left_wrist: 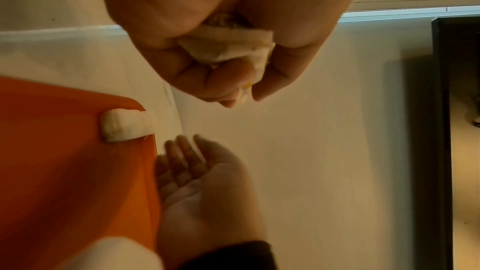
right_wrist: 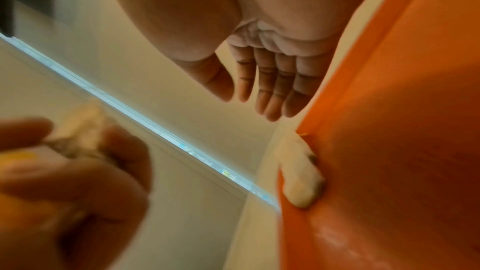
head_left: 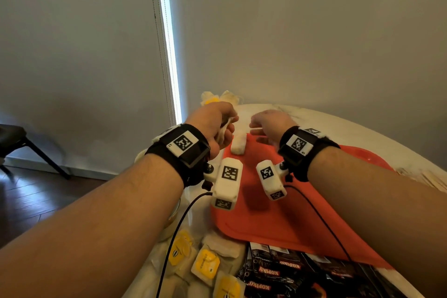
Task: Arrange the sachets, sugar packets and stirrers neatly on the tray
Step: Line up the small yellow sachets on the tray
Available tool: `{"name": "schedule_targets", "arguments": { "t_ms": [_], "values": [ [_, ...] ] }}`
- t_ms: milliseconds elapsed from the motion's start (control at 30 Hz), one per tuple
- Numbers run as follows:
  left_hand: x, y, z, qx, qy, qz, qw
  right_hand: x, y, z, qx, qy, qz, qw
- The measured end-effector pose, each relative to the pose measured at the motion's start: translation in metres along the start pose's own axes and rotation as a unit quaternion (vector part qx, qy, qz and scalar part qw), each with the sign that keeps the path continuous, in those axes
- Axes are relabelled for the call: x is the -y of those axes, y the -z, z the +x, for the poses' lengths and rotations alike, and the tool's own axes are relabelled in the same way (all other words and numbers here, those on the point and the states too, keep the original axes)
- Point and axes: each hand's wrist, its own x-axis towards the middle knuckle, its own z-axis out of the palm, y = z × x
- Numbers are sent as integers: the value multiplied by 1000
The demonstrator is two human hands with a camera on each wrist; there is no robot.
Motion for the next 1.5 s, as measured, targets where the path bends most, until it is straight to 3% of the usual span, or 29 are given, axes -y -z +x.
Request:
{"name": "schedule_targets", "arguments": {
  "t_ms": [100, 167, 267, 367, 600, 767, 967, 1100, 1200, 1367, 1500],
  "values": [
    [3, -4, -16, 60, 16, -1, 998, 29, 10, -46, 70, 91, 89, 989],
    [5, -5, -28, 108, 20, -11, 994, 38, 18, -70, 99, 142, 79, 982],
    [7, -7, -47, 163, 15, -12, 987, 38, 25, -91, 84, 190, 51, 977],
    [10, -6, -57, 171, 7, -32, 985, 32, 30, -103, 67, 208, 84, 972],
    [23, -3, -69, 115, 15, -73, 991, 32, 41, -113, -1, 241, 183, 953],
    [25, -1, -65, 43, 4, -83, 996, 36, 46, -120, 94, 245, 154, 953],
    [20, -7, -73, 99, -42, -65, 992, 35, 42, -116, 190, 278, 134, 932],
    [25, -7, -71, 152, -70, -52, 985, 32, 38, -113, 213, 281, 158, 922],
    [28, -6, -70, 152, -93, -55, 982, 31, 36, -112, 208, 281, 157, 924],
    [25, -5, -58, 37, -129, -56, 989, 30, 35, -109, 162, 188, 220, 943],
    [24, 0, -44, -25, -126, -49, 990, 21, 25, -102, 137, 167, 168, 962]
  ]
}}
